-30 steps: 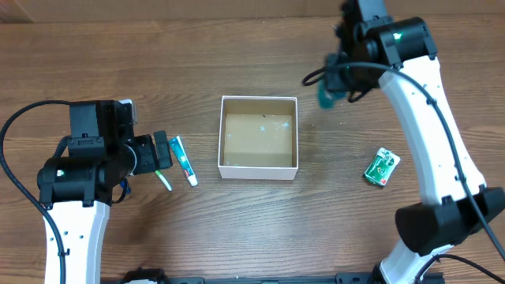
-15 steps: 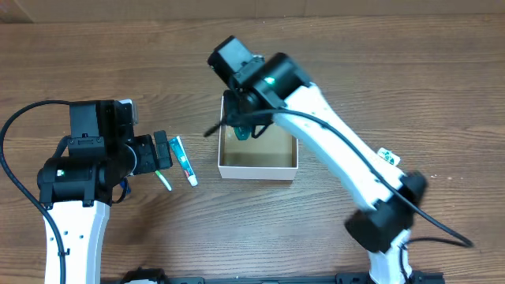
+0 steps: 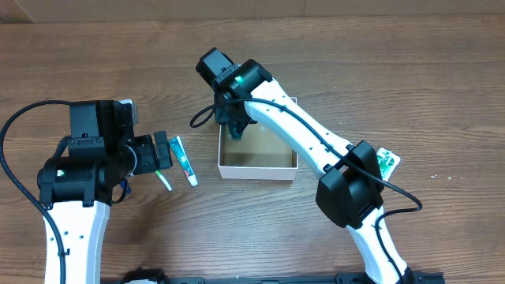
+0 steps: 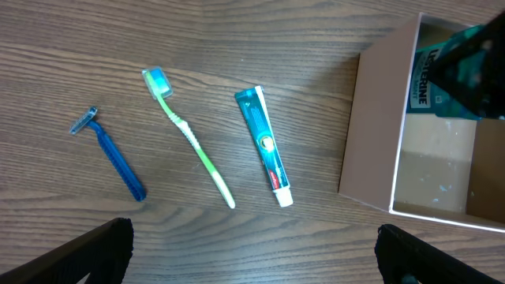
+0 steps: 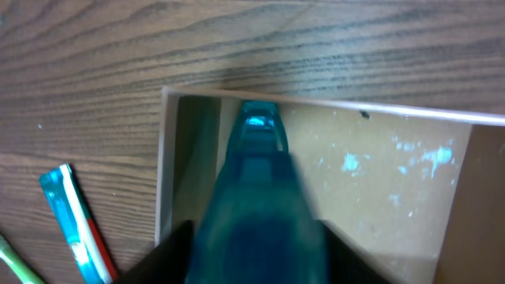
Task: Pack container
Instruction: 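Lift the mouthwash with the right gripper and lower it into the box, then release the bottle and move the right gripper to the green soap bar, then grasp the soap bar with the right gripper and drop it in the box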
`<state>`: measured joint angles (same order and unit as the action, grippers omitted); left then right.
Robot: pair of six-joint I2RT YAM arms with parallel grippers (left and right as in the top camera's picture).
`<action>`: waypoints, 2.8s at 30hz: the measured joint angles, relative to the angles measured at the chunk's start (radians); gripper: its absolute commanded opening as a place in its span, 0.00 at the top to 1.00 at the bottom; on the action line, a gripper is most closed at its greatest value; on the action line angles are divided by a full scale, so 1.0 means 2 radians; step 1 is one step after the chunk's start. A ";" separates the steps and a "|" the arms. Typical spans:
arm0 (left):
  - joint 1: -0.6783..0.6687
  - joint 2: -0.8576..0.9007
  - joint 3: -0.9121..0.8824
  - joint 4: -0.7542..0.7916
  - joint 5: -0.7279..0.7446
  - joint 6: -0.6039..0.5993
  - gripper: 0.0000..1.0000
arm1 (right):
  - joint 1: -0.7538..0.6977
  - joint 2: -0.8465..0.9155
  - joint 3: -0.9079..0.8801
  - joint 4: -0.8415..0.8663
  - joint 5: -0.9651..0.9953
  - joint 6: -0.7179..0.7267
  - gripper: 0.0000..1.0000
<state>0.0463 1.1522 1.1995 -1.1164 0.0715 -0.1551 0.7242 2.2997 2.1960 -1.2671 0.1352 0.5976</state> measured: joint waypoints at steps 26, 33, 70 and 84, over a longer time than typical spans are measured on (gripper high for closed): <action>0.000 0.000 0.000 0.001 0.000 0.000 0.00 | -0.382 -0.242 0.029 -0.213 0.028 -0.031 0.04; 0.000 0.000 0.000 0.000 0.000 0.000 0.00 | -0.443 -0.263 -0.146 -0.165 -0.011 -0.070 0.04; 0.000 0.000 0.002 0.002 0.000 0.000 0.00 | -0.443 -0.286 -0.620 0.241 -0.066 -0.116 0.36; 0.000 0.000 0.002 0.002 0.000 0.000 0.00 | -0.443 -0.286 -0.620 0.237 -0.066 -0.117 0.68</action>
<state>0.0463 1.1522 1.2045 -1.1114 0.0711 -0.1551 -0.1623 1.7271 0.9569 -0.7929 0.0025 0.3626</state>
